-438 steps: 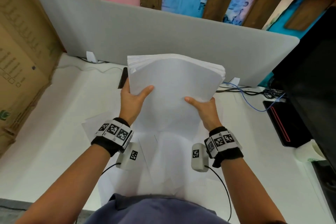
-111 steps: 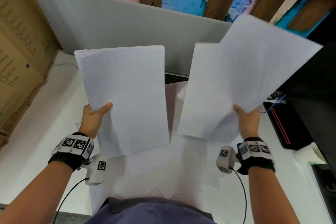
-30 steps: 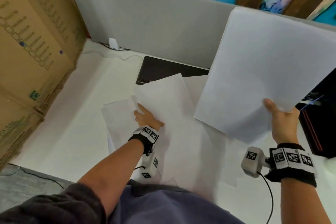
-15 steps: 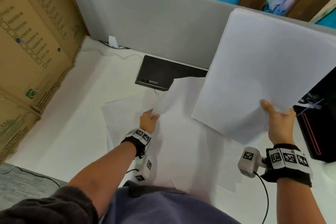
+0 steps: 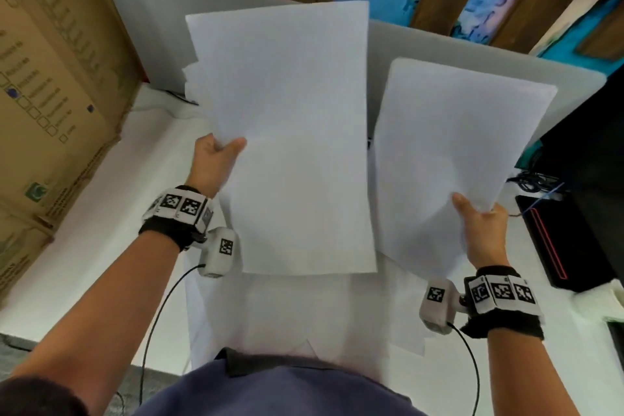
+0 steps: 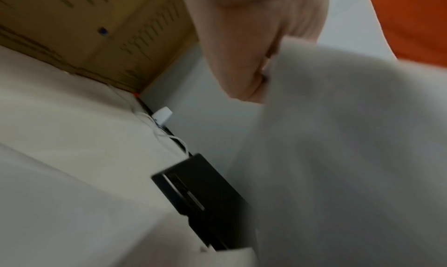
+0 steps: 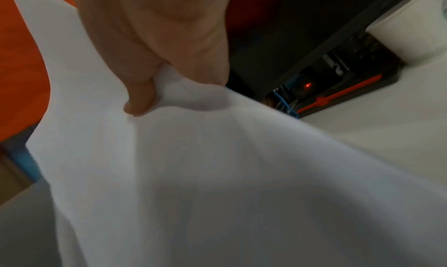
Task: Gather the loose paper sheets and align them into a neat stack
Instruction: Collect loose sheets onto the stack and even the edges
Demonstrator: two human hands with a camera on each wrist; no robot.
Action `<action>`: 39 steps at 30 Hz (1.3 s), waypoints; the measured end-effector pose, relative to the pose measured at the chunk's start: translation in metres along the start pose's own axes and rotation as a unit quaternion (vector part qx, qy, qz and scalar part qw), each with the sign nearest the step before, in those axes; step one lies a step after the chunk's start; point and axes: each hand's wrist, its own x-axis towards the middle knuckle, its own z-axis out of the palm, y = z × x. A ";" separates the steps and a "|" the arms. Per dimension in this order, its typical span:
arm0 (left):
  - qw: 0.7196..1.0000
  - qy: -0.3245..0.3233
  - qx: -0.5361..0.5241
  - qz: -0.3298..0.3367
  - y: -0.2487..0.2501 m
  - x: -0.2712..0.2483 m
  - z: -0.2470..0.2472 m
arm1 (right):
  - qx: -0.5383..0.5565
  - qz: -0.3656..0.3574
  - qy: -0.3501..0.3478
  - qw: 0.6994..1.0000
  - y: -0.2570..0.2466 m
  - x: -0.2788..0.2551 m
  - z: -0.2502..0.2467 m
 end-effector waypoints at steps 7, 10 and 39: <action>0.994 -0.063 -0.081 -0.026 -0.003 -0.023 0.064 | 0.016 0.077 -0.106 0.991 -0.020 -0.014 0.045; 0.990 -0.077 -0.109 -0.056 -0.006 -0.026 0.069 | 0.029 0.104 -0.120 0.987 -0.024 -0.015 0.053; 0.997 -0.024 -0.069 0.038 -0.001 -0.046 0.069 | 0.078 0.018 -0.125 0.989 0.003 -0.031 0.089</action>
